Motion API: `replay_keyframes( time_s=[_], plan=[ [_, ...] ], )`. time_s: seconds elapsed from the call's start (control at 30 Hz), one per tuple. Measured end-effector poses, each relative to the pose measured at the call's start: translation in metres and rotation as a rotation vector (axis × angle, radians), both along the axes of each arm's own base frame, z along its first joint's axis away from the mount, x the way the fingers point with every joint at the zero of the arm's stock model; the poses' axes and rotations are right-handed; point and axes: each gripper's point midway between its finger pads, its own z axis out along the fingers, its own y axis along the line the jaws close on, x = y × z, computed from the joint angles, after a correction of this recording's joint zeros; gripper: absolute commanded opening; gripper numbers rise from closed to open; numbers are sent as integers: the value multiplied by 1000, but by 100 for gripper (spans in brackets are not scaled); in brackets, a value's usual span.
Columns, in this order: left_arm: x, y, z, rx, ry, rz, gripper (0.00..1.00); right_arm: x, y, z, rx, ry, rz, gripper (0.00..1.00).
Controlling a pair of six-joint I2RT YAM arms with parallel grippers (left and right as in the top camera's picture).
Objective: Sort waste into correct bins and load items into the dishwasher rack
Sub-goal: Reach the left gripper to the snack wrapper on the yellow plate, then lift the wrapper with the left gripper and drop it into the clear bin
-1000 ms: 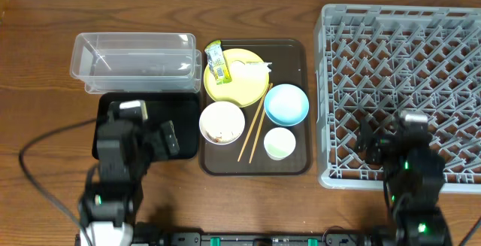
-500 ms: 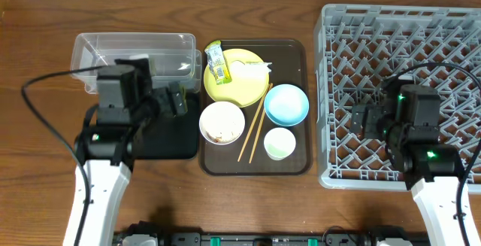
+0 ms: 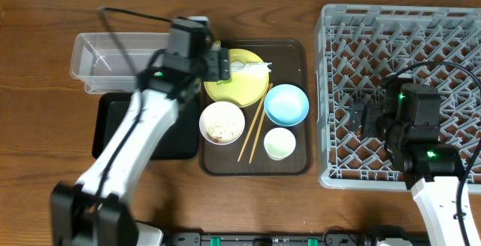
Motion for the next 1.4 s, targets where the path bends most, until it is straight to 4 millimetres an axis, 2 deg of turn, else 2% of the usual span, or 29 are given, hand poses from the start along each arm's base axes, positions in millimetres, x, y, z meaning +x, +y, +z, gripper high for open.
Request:
replay_keyframes(
  time_s=[0.17, 0.4, 0.57, 0.73, 0.83, 1.0, 1.1, 1.17, 1.33, 1.4],
  plan=[
    [14, -25, -46, 2, 55, -13, 93, 0, 0, 0, 1, 0, 1, 99],
    [25, -31, -99, 22, 121, 7, 88, 0, 0, 0, 1, 0, 1, 99],
    [26, -27, -125, 41, 159, 42, 87, 0, 0, 0, 1, 0, 1, 99],
    [27, -25, -135, 47, 174, 62, 82, 0, 0, 0, 2, 1, 1, 99],
    [26, -23, -143, 51, 188, 77, 73, 0, 0, 0, 1, 1, 1, 99],
    [23, -21, -158, 63, 219, 87, 42, 0, 0, 0, 1, 3, 1, 99],
    [23, -21, -159, 67, 222, 86, 20, -1, 0, -1, 2, 3, 1, 99],
    [22, -21, -160, 70, 225, 84, 8, -1, 0, -1, 2, 3, 1, 99],
    [20, -20, -156, 71, 230, 85, 6, -1, 0, -1, 1, 4, 1, 99],
    [22, -20, -141, 59, 202, 84, 6, -1, 0, -1, 1, 4, 1, 99]
  ],
)
